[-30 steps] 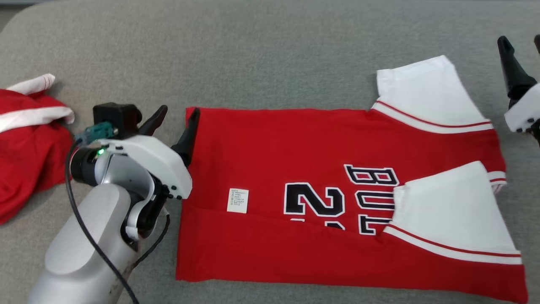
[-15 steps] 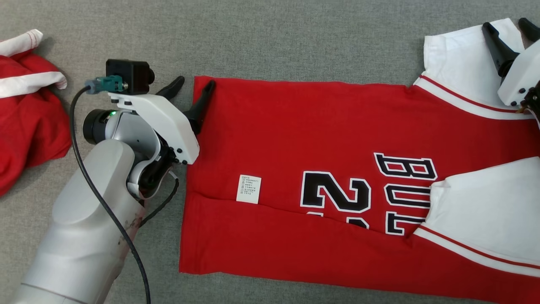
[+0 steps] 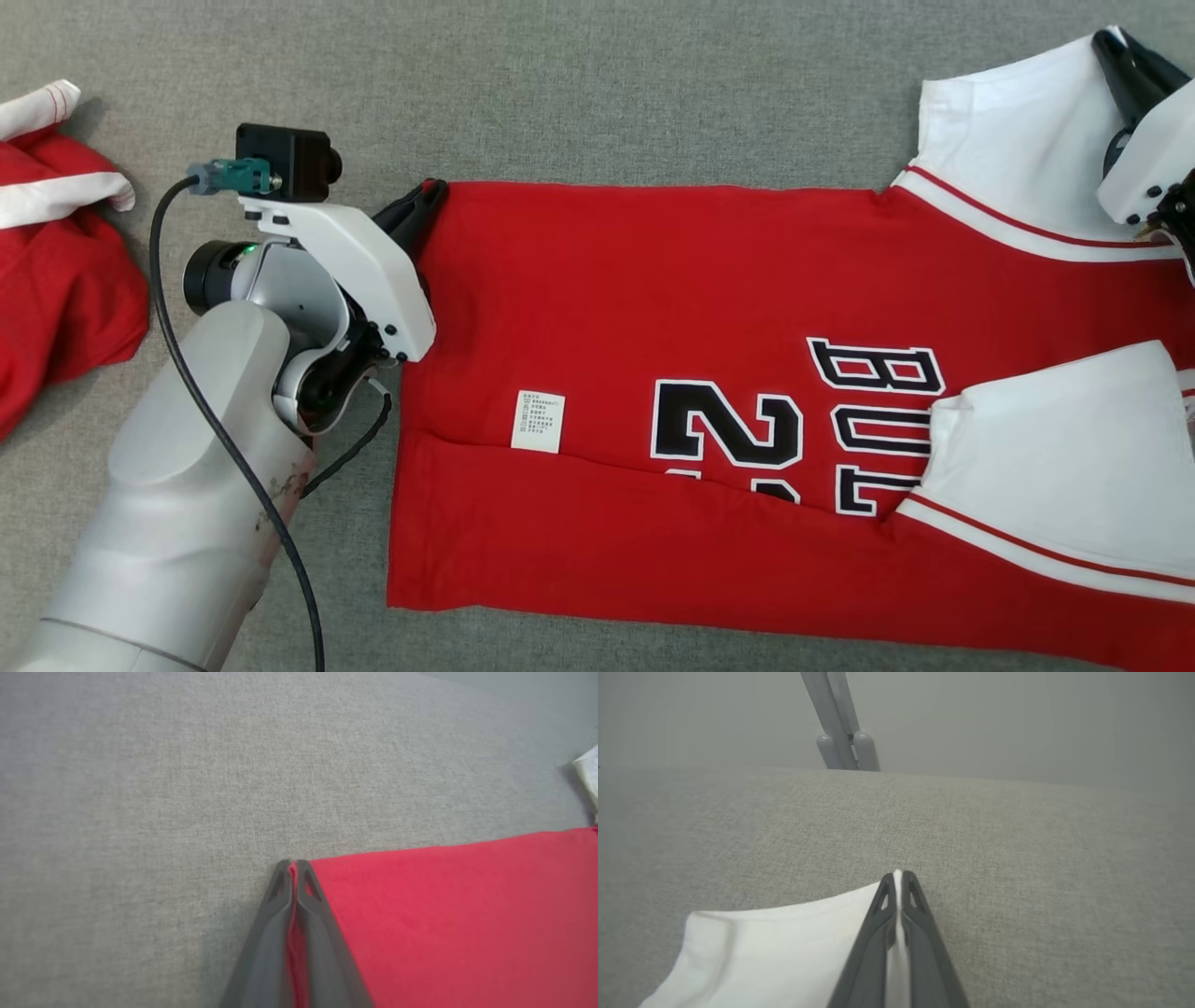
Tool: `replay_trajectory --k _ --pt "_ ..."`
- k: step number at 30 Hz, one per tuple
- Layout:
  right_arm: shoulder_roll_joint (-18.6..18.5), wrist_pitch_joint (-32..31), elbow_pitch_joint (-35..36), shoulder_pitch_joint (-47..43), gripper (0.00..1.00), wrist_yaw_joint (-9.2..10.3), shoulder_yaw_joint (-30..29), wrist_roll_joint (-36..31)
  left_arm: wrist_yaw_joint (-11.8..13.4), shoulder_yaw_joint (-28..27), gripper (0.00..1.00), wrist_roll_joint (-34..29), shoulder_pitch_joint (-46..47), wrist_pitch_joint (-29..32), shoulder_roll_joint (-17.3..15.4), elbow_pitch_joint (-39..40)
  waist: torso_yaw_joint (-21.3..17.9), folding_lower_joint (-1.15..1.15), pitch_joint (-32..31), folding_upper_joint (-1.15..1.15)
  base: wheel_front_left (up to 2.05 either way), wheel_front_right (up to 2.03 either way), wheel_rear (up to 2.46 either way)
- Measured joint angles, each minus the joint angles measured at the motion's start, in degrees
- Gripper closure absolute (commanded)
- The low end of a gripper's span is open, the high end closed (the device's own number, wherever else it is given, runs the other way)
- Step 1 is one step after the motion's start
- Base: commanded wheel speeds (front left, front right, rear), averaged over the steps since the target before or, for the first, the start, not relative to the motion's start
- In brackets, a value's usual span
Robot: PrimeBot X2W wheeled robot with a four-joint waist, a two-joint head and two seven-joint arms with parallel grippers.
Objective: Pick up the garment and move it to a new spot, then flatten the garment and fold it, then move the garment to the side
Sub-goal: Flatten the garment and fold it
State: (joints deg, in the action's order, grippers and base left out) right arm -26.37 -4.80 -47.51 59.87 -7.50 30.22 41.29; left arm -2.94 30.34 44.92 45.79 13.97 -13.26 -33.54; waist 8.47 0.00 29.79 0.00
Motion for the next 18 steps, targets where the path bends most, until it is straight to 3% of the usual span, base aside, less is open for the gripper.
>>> replay_trajectory --k 7,18 --pt "-2.23 2.76 5.95 -2.63 1.00 0.00 2.70 5.30 0.51 -0.83 1.00 0.02 -2.19 -2.18 -1.41 3.13 -0.52 0.00 -2.45 0.00 0.00 0.00 0.00" --pt "-10.89 5.98 25.23 -18.24 1.00 0.00 4.13 13.33 2.97 -2.20 1.00 1.52 -13.05 -1.54 -7.10 18.27 -2.62 0.00 -6.88 0.00 0.00 0.00 0.00"
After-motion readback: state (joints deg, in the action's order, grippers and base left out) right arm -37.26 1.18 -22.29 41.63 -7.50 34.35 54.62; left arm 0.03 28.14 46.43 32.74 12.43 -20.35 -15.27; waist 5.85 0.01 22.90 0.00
